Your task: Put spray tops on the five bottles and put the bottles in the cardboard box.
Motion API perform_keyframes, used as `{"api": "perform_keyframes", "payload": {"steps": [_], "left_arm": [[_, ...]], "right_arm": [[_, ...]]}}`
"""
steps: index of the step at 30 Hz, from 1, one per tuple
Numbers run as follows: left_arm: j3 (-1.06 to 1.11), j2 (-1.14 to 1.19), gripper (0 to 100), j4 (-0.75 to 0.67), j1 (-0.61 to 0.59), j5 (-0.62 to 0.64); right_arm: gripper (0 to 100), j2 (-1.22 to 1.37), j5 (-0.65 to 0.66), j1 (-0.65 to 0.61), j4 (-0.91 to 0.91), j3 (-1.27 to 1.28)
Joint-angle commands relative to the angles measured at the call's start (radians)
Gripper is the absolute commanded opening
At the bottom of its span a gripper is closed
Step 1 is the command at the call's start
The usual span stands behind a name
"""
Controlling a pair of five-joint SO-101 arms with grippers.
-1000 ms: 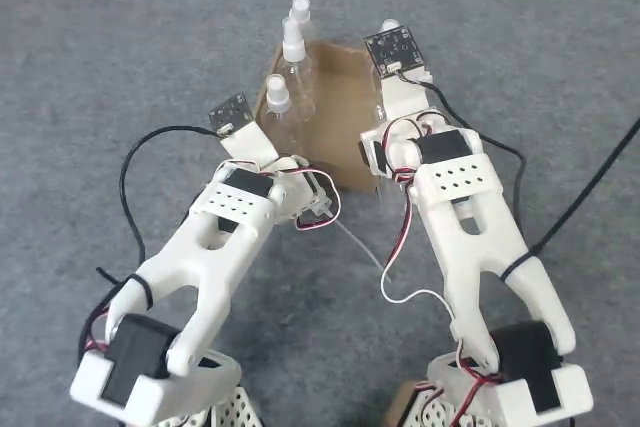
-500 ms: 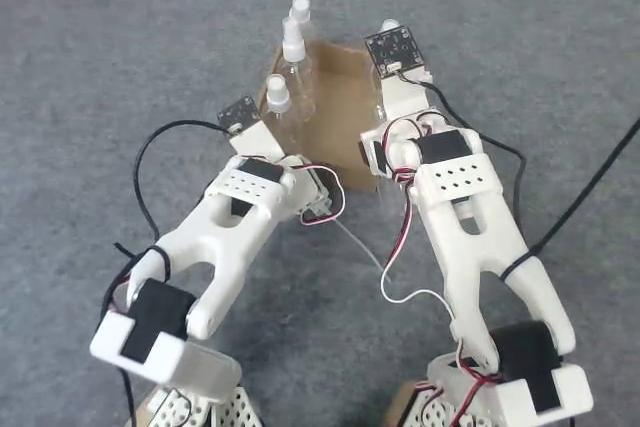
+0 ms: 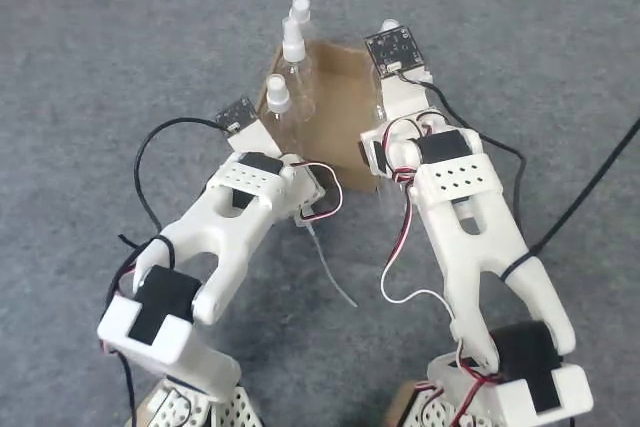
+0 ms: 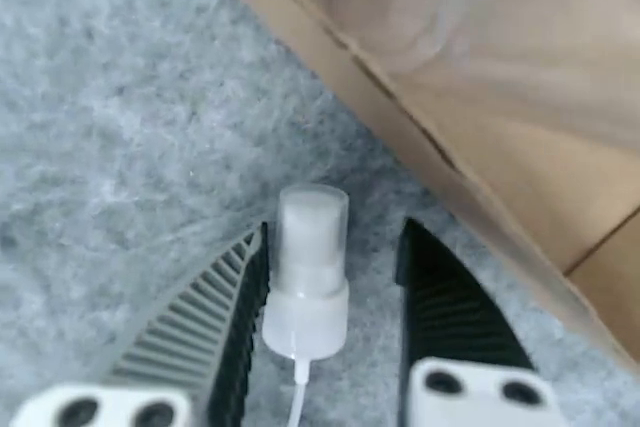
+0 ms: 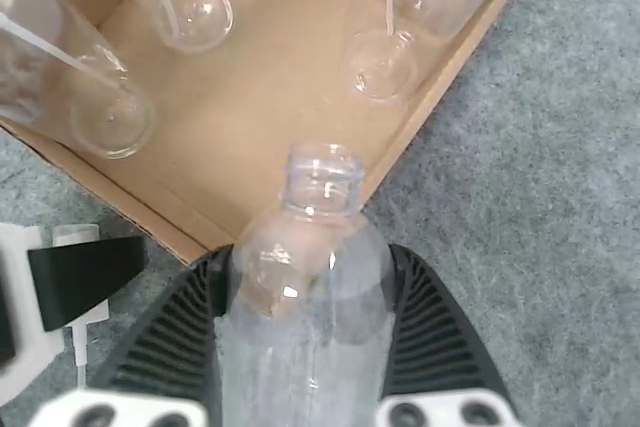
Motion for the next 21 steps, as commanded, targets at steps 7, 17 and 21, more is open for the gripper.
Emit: {"api": "perform_keyframes", "payload": {"steps": [7,17,21], "left_arm": [[-0.054,-0.026,1,0.018,-0.008,0.008],[-0.088,-0.028,1,0.129,-0.011,0.014],[-0.077,-0.081,1,0.135,-0.048,0.014]], "right_arm": [[1.3,-0.065,-0.002,0.012,-0.021,-0.044],[1.3,-0.065,-0.002,0.012,-0.021,-0.044],[1.3,-0.065,-0.002,0.013,-0.021,-0.044]]}}
